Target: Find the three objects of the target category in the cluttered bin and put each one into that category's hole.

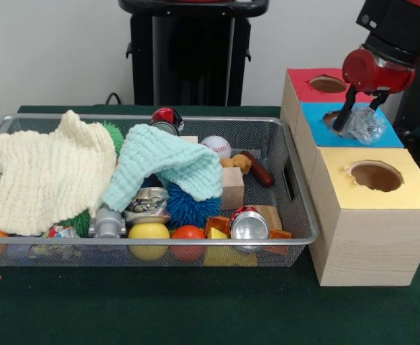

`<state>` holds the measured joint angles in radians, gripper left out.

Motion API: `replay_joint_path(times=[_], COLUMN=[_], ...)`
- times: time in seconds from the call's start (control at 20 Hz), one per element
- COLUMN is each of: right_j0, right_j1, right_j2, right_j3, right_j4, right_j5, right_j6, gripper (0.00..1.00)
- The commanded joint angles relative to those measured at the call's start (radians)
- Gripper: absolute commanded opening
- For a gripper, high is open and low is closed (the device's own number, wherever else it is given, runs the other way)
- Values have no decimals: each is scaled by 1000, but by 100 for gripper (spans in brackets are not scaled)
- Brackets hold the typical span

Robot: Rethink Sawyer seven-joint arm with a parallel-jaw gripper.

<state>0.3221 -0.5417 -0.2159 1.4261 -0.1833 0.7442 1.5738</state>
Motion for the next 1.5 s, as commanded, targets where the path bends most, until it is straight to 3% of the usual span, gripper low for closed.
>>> replay_joint_path(times=[0.05,0.8,0.95,1.25,1.5], right_j0=[-58,-58,-74,-165,-190], right_j1=[241,228,179,42,-7], right_j2=[-34,-39,-14,113,168], right_j3=[-68,-62,-29,123,155], right_j4=[-86,-83,-60,36,74], right_j5=[140,179,216,191,308], right_j6=[118,130,86,-32,-52], gripper=[100,100,100,100,100])
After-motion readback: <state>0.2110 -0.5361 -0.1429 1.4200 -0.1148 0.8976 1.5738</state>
